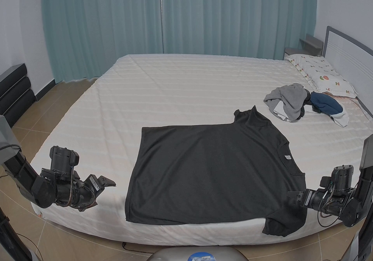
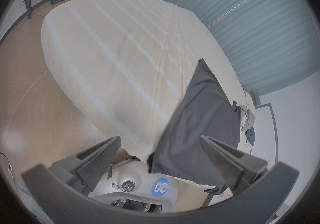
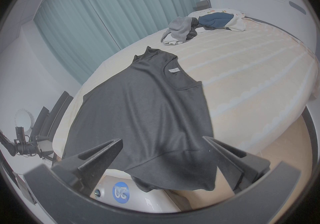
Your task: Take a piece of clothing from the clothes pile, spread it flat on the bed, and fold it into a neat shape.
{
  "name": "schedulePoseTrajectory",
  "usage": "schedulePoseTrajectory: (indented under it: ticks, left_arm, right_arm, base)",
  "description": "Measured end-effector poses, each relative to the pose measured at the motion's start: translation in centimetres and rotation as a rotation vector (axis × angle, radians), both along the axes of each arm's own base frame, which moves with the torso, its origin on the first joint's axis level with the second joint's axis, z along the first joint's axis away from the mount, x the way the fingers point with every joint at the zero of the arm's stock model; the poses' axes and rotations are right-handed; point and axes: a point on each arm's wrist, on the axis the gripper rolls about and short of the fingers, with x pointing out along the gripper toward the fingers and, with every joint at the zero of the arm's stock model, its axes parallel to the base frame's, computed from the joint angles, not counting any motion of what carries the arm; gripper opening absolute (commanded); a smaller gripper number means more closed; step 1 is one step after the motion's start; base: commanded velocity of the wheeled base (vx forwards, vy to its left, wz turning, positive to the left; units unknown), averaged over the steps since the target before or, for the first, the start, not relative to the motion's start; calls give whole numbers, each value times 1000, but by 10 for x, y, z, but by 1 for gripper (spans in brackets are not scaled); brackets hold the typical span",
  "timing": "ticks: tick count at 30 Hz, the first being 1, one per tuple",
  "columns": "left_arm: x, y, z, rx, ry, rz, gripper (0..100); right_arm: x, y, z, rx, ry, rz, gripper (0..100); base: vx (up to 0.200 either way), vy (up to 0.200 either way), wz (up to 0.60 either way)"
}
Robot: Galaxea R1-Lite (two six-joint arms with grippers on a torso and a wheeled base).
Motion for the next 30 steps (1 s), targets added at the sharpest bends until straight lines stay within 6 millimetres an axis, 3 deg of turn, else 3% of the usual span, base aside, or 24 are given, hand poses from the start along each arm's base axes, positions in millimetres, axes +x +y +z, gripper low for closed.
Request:
schedulePoseTrajectory:
  ticks: [5, 8, 30]
  left_arm:
    - [-1, 0, -1, 2, 0, -5, 100]
    - [-1, -1, -1, 2, 1, -8, 100]
    - [-1, -2, -2, -9, 8, -11, 100]
  right_arm:
    - [0, 0, 0, 2, -1, -2, 100]
    - [0, 0, 0, 2, 0, -1, 100]
    - [1, 1, 3, 6, -20, 3, 100]
  base:
    - [0, 0, 0]
    - [200, 0, 0]
    - [0, -9, 0]
